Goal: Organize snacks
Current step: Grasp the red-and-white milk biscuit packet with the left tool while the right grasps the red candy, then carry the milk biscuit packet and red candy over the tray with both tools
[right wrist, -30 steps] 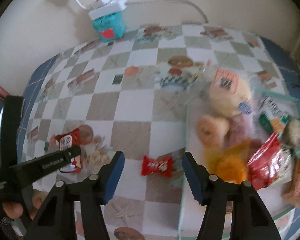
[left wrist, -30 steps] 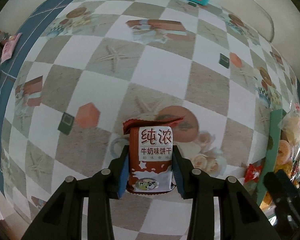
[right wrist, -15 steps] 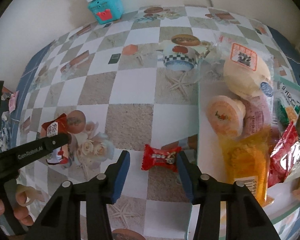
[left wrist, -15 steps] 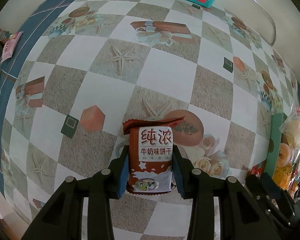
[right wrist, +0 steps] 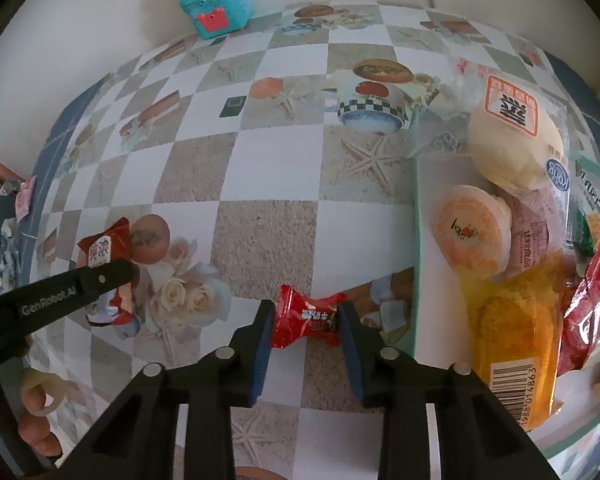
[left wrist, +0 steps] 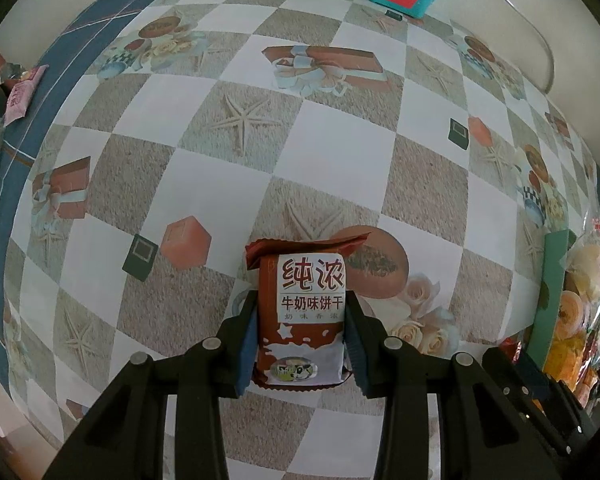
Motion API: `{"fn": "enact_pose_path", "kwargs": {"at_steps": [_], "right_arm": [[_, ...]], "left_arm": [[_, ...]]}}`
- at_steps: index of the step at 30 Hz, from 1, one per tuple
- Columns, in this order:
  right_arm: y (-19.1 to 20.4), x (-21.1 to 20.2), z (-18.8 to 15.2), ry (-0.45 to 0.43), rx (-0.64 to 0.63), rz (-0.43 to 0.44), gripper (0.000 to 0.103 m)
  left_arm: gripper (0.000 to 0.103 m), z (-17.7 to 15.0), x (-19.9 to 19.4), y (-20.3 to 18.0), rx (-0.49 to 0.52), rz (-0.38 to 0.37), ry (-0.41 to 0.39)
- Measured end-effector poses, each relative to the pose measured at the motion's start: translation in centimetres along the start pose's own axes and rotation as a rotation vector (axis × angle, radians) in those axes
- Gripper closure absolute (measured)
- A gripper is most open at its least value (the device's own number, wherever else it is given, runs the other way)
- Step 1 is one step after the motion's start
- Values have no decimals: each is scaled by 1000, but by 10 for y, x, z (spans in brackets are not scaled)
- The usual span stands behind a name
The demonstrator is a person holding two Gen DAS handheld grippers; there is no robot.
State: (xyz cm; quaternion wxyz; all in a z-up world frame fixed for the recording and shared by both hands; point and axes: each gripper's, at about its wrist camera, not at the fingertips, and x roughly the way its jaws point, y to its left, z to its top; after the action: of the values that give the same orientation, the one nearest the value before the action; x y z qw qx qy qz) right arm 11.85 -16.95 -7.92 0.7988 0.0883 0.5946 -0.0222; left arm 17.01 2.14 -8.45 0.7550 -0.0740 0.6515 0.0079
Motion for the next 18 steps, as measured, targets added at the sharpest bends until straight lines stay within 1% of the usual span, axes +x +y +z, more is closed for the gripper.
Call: {"fn": "enact_pose_path", "kwargs": {"at_steps": [4,5,13,18], "right_arm": [[-6,-3,-1,-4,11,9,81],[-7,-4,-2,-5,12,10,85],[-10,-24,-7,-45,12,24,85],[-9,-48,-16,-85,3,26,85]], "left_arm": [[62,0,-2,-2,-1,1,-4],[62,1,-2,-2,-2,2,-6],[62,-8,-7,1,-19,-3,-9],[62,-16,-26,-6,4,3,-47]]}}
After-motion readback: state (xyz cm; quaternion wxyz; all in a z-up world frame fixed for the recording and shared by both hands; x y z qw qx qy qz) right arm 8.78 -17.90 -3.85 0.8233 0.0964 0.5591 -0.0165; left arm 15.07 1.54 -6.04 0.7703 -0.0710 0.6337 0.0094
